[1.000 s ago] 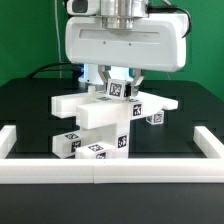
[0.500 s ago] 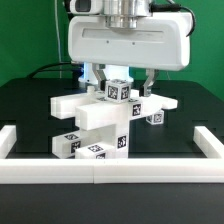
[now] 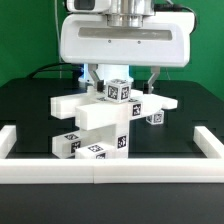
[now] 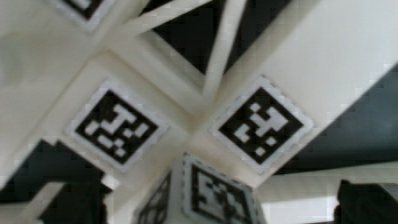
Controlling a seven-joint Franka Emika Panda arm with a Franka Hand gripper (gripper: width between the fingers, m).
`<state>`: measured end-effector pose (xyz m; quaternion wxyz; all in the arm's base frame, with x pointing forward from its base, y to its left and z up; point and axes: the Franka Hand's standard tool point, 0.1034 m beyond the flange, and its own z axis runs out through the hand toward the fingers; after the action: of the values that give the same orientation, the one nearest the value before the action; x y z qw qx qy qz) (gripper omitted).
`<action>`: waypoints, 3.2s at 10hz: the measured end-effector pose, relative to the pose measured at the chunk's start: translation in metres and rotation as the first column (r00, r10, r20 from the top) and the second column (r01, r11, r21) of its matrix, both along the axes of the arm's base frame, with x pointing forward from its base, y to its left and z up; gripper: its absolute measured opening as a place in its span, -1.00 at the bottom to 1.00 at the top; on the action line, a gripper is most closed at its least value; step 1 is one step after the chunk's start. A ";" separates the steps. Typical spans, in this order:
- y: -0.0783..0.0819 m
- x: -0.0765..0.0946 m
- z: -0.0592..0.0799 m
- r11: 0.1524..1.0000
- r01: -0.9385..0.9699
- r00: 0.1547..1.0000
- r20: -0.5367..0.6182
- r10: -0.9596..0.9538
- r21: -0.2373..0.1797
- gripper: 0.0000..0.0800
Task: Assemble chair
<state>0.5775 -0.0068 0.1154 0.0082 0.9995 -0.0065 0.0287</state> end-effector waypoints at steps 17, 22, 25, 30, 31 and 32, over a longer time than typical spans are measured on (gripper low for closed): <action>-0.010 0.000 0.000 0.899 -0.436 0.900 -0.026 0.436 -0.043 -0.29; -0.010 0.000 -0.001 0.992 -0.122 0.993 -0.008 0.122 -0.027 -0.29; -0.009 0.000 -0.001 0.998 0.053 0.999 -0.002 -0.053 -0.017 -0.29; -0.007 0.000 -0.001 0.934 0.357 0.934 0.005 -0.357 0.005 -0.11; -0.007 0.000 -0.001 0.933 0.359 0.933 0.005 -0.359 0.005 0.26; -0.007 0.000 -0.001 0.934 0.358 0.934 0.005 -0.358 0.005 0.26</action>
Offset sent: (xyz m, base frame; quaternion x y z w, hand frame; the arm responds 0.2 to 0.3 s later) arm 0.0046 0.0012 0.0010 0.0090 -0.0028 -0.2030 0.9791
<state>0.5770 -0.0140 0.1143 0.0112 0.9816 -0.1885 0.0297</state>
